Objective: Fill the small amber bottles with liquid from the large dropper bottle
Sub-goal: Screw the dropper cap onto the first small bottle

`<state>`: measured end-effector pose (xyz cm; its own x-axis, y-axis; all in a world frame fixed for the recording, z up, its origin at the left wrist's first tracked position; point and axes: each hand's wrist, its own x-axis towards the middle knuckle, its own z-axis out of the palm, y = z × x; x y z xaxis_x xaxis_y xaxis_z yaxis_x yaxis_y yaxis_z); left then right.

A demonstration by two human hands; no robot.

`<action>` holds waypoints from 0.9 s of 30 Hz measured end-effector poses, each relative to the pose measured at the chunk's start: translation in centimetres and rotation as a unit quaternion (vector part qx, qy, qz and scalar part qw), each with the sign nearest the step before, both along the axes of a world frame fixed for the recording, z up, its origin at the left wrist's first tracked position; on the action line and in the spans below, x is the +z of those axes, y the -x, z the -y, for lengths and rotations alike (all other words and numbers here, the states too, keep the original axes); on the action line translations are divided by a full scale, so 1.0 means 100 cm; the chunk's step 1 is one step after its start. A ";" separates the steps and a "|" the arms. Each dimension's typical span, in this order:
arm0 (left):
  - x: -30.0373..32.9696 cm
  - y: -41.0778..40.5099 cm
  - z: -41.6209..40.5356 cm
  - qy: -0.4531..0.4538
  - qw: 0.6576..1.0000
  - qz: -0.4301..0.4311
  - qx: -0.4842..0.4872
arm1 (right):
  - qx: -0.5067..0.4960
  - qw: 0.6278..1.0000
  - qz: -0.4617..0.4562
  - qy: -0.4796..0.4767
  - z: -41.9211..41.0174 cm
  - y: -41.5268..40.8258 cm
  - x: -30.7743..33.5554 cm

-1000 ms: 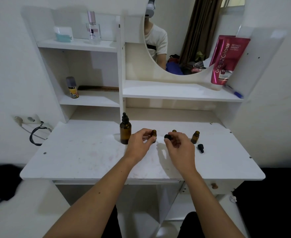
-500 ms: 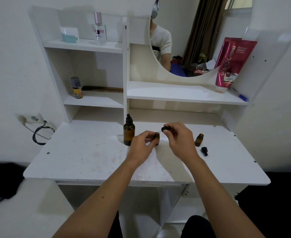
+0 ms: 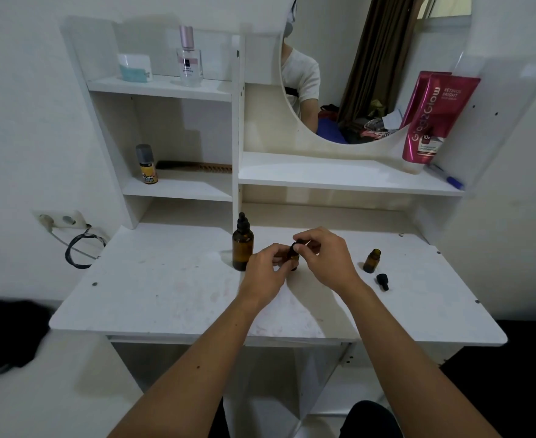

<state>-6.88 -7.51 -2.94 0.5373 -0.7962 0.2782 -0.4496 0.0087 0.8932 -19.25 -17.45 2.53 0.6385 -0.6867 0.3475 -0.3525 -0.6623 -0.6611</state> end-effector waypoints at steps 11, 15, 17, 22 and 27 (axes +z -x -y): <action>-0.003 -0.001 0.002 -0.013 1.000 0.008 0.006 | -0.041 0.999 0.024 -0.017 -0.004 0.000 -0.009; -0.002 -0.001 0.002 -0.010 1.000 0.007 0.006 | -0.019 0.999 0.025 -0.006 -0.007 0.004 -0.016; -0.003 -0.001 0.002 -0.006 1.000 0.005 0.004 | -0.030 0.999 0.034 -0.020 -0.009 0.005 -0.021; -0.003 -0.002 0.003 -0.002 1.000 0.006 0.003 | -0.077 0.992 0.087 -0.043 -0.013 0.004 -0.028; -0.006 -0.002 0.005 -0.009 1.000 0.020 0.005 | -0.054 0.994 0.091 -0.012 -0.019 0.000 -0.037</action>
